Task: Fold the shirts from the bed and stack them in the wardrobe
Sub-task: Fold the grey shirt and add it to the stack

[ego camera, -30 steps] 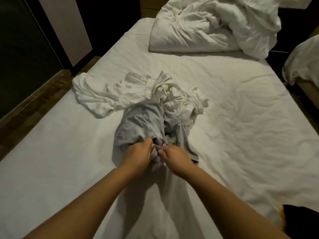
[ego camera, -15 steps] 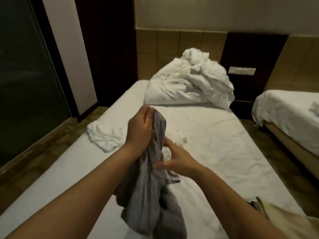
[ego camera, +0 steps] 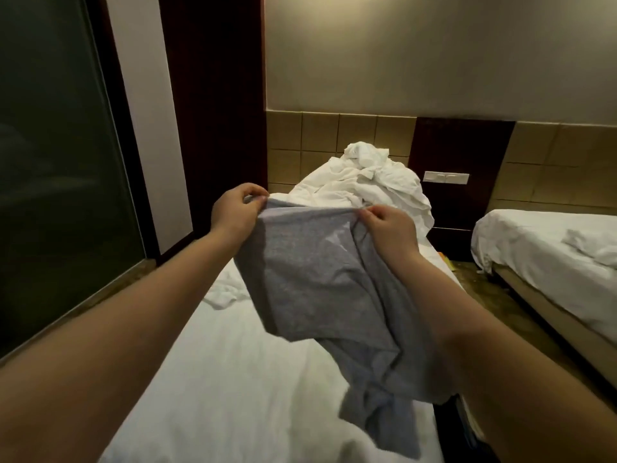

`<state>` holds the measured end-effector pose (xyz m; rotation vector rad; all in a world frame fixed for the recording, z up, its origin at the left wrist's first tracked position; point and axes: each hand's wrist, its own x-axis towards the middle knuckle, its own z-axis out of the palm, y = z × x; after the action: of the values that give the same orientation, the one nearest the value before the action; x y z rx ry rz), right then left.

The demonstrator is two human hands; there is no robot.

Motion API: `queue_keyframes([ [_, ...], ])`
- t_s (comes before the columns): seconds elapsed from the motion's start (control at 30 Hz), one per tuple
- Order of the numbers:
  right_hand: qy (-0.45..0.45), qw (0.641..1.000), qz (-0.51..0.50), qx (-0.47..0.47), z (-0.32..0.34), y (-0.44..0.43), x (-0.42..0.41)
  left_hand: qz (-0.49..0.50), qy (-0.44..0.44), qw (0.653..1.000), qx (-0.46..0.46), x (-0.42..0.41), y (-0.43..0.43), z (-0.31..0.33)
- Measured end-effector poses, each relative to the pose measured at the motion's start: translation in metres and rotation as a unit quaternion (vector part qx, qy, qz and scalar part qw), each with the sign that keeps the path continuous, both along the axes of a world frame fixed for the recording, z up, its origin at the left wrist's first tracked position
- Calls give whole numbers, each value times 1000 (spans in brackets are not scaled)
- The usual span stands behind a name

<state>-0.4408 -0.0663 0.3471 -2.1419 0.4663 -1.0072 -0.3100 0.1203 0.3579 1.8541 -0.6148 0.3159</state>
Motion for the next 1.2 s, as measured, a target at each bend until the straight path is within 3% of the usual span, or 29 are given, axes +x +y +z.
queue_keyframes([
  [0.1, 5, 1000, -22, -1, 8, 0, -6, -20, 37, 999, 10, -7, 7, 5],
  [0.17, -3, 1000, -19, 19, 9, 0, -8, -65, 117, 991, -17, -14, 9, 9],
  [0.3, 13, 999, -19, 45, -6, -10, -7, -193, 240, 944, -121, -35, 4, 14],
  [0.37, 10, 996, 8, 89, -19, -11, -8, -230, 247, 933, -124, -46, -5, 14],
  [0.47, -7, 970, 102, 219, -27, -1, -15, -255, 213, 941, -56, -58, -17, 5],
  [0.57, 67, 947, 174, 262, -29, 12, -22, -273, 195, 942, 10, -67, -27, -16],
  [0.67, 169, 935, 224, 219, -39, 25, -23, -358, 315, 877, -51, -76, -32, -39],
  [0.8, 138, 935, 218, 243, -59, 24, -21, -404, 420, 804, -118, -75, -25, -60],
  [0.87, 159, 938, 219, 218, -68, 23, -20, -391, 406, 821, -92, -70, -22, -72],
  [0.93, 179, 939, 205, 209, -74, 22, -19, -330, 332, 884, -5, -65, -21, -87],
  [1.0, 172, 927, 211, 259, -76, 18, -22, -290, 259, 918, 83, -60, -21, -104],
  [1.1, 154, 867, 284, 380, -76, 9, -33, -312, 192, 917, 159, -60, -23, -130],
  [1.2, 128, 823, 336, 439, -75, -1, -44, -304, 123, 905, 270, -64, -36, -158],
])
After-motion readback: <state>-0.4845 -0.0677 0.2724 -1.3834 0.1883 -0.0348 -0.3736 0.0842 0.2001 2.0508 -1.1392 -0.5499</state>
